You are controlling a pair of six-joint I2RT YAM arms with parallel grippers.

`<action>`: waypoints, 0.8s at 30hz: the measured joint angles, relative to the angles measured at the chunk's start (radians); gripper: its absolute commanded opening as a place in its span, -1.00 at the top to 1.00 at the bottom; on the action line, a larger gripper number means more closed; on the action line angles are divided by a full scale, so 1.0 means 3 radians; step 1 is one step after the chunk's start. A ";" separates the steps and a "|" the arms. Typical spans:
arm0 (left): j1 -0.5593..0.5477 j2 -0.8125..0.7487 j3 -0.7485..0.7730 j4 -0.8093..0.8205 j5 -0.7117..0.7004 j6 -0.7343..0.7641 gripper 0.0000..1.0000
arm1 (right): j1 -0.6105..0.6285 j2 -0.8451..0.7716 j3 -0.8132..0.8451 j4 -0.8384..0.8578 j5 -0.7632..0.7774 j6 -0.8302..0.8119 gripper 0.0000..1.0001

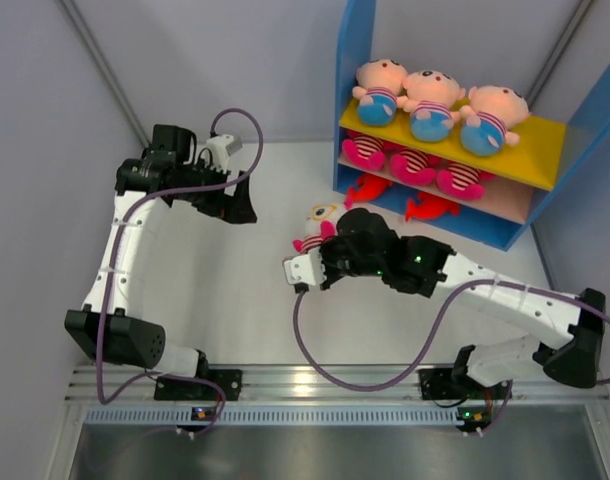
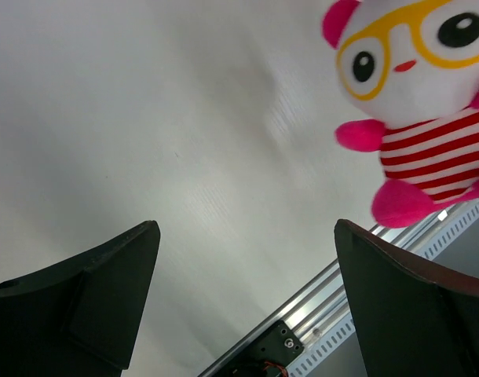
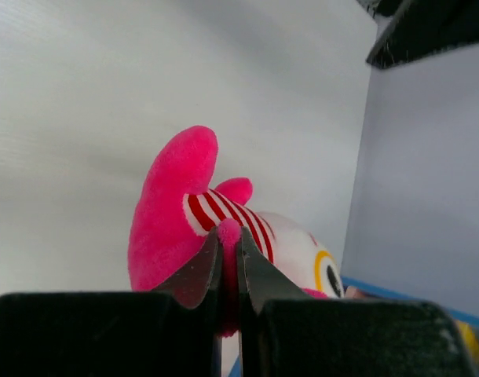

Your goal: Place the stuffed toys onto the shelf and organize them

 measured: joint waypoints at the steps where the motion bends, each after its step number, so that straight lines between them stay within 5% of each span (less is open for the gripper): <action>1: 0.0000 0.0028 0.0000 0.0000 -0.0024 0.0020 -0.98 | -0.0036 -0.0081 0.0000 -0.0136 0.0008 0.0099 1.00; 13: 0.0000 0.0085 -0.0024 0.0000 -0.0031 0.0259 -0.98 | -0.1064 -0.0998 -0.0009 -0.1710 0.0387 0.0525 1.00; 24: 0.0000 0.0135 -0.0024 0.0000 0.0029 0.0407 -0.98 | -0.1769 -0.0782 0.0308 -0.2770 0.0837 0.0165 1.00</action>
